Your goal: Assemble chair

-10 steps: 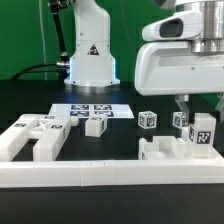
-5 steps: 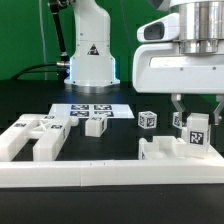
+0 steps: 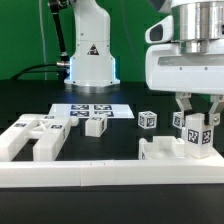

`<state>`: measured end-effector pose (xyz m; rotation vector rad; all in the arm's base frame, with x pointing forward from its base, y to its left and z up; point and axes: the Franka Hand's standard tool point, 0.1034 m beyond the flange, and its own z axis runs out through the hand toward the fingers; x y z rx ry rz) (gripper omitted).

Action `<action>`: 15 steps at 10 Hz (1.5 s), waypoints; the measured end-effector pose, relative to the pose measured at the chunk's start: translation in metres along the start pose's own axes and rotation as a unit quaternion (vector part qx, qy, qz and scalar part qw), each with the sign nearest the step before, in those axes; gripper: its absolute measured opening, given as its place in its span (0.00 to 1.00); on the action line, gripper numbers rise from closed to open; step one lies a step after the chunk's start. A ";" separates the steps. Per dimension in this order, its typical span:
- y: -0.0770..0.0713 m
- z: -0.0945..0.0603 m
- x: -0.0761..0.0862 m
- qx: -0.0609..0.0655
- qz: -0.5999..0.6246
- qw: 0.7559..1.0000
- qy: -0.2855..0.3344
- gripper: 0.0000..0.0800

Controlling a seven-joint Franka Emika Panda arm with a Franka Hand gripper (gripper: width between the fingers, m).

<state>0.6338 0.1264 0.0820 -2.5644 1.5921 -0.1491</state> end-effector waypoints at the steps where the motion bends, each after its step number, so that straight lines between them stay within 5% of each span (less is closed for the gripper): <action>1: 0.000 0.000 0.001 0.001 0.030 1.000 -0.003 0.36; 4: 0.000 0.001 0.001 0.002 0.095 0.995 -0.007 0.36; 5: 0.000 0.001 0.000 0.002 0.080 0.997 -0.007 0.52; 6: 0.000 0.001 0.000 0.002 0.060 0.998 -0.007 0.52; 7: 0.000 0.001 0.001 0.002 0.031 1.000 -0.006 0.69; 8: 0.000 0.001 0.000 0.003 -0.026 1.000 -0.006 0.69; 9: 0.000 0.000 0.000 0.003 -0.088 0.996 -0.006 0.79; 15: -0.001 0.001 0.000 0.004 -0.382 0.924 -0.005 0.81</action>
Offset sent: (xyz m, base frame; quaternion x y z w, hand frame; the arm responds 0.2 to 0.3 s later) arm 0.0000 0.0000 0.0000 0.0000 0.0000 0.1296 0.9916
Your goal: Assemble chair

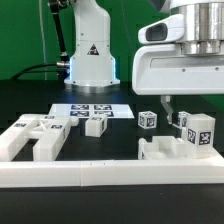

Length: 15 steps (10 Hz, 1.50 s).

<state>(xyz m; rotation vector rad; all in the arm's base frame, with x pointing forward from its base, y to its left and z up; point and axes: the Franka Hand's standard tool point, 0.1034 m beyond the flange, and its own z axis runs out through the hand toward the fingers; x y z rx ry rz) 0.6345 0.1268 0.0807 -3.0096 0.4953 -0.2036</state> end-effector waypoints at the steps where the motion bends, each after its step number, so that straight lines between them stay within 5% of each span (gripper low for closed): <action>1: 0.000 0.000 0.000 0.000 -0.048 0.999 0.000 0.81; 6: 0.003 0.002 0.000 -0.008 -0.179 0.984 -0.006 0.81; 9: 0.003 0.002 0.000 -0.009 -0.163 0.987 -0.006 0.36; 15: 0.004 0.002 0.000 -0.004 0.036 0.999 -0.004 0.36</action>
Offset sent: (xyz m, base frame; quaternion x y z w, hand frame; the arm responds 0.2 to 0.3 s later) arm 0.0059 0.0035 -0.0004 -0.0109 -0.0169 -0.1472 0.9889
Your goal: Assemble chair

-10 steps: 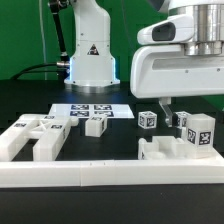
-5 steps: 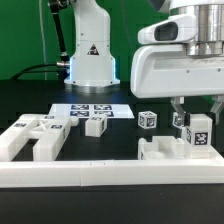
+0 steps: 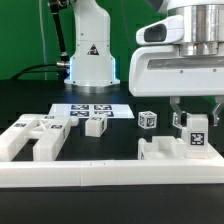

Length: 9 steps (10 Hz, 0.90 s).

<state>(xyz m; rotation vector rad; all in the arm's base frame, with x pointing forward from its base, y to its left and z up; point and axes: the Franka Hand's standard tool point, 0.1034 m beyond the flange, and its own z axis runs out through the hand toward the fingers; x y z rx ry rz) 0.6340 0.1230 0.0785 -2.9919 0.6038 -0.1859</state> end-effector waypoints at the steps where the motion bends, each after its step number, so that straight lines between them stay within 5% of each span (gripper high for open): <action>1: 0.000 0.000 -0.001 -0.003 0.058 0.998 -0.002 0.36; 4: 0.000 0.000 -0.002 -0.005 0.194 0.981 -0.006 0.36; 9: -0.004 0.000 -0.006 0.004 0.427 0.904 -0.007 0.36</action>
Offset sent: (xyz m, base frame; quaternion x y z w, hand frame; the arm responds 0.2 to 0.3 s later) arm -0.0050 -0.0037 -0.0030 -0.0005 -0.0049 0.2450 0.9695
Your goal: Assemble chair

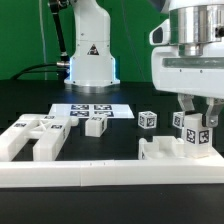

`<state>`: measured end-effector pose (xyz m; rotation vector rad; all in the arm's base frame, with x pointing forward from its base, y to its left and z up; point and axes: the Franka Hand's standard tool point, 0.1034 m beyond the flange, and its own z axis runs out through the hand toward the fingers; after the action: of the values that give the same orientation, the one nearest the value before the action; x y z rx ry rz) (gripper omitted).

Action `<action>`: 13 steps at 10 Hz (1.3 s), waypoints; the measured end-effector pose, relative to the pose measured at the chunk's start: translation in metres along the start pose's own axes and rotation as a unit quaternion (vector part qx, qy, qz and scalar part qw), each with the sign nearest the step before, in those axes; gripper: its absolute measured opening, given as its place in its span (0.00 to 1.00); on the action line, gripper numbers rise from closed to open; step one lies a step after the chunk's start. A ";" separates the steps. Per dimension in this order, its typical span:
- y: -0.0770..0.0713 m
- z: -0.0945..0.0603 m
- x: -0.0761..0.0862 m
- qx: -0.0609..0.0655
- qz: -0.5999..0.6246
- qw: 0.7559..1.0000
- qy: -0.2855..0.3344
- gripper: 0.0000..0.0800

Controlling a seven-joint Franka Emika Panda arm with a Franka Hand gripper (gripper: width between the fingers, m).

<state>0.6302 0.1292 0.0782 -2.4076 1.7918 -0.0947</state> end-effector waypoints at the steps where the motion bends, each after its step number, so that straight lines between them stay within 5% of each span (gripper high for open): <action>1: -0.001 0.000 -0.001 0.003 0.046 0.999 -0.003 0.36; 3: -0.001 0.000 -0.001 0.004 0.093 0.996 -0.006 0.36; 4: -0.001 0.000 -0.002 0.004 0.092 0.996 -0.006 0.48; 5: -0.001 0.000 -0.002 0.004 0.083 0.997 -0.006 0.48; 7: -0.001 -0.001 -0.002 -0.001 0.048 0.999 -0.009 0.76; 13: -0.003 -0.002 -0.005 0.003 -0.256 0.967 -0.007 0.81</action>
Offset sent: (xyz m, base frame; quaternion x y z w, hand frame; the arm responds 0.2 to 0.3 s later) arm 0.0000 0.0000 0.0000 0.0000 0.0000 0.1296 0.9916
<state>0.6318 0.1344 0.0804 -2.7922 1.1175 -0.1327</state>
